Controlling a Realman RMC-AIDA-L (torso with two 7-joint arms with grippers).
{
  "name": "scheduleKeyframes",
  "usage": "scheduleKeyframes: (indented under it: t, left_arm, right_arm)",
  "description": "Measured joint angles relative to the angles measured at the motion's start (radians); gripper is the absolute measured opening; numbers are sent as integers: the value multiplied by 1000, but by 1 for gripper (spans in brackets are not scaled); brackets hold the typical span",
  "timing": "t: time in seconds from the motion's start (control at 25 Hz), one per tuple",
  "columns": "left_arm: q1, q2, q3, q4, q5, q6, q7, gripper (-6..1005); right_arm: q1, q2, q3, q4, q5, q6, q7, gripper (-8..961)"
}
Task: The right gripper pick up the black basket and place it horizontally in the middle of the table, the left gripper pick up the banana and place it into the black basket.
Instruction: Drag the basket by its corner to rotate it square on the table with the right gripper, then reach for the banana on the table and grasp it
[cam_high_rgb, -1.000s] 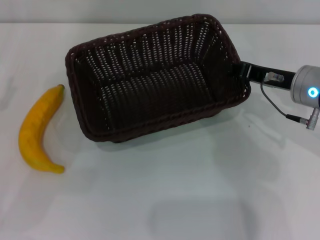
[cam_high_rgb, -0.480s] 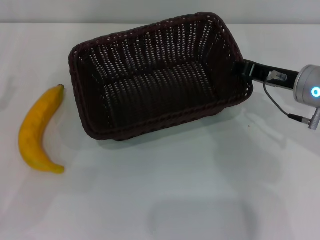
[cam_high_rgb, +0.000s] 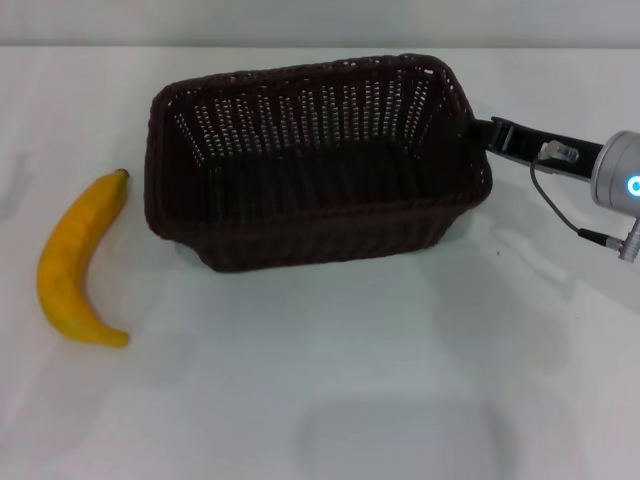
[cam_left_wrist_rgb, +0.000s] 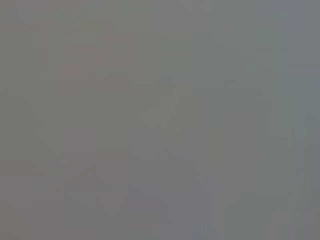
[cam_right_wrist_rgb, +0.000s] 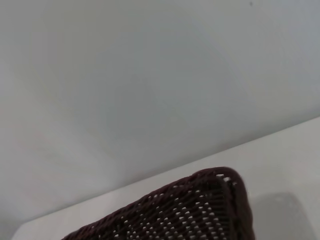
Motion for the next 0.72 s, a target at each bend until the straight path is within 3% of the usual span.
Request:
scheduleKeyframes:
  t: [0.08,0.28,0.56,0.72]
  left_arm:
    - [1,0,0,0,1,0,0,879]
    - [6,0,-1,-1,1,1,0,879]
    - [4,0,0,-2,1,1,0,879]
    - [0,-1,1,-2,1,2,0,879]
  right_arm:
    - [-16,0,-6,-17,34,20,-40,273]
    - [-64,-1,-7,-69,105,100,-166,516]
    - [-58,-3,21,-68,114,195,-308,623]
    - [-46,-3,0,-43,106,337,-400,646]
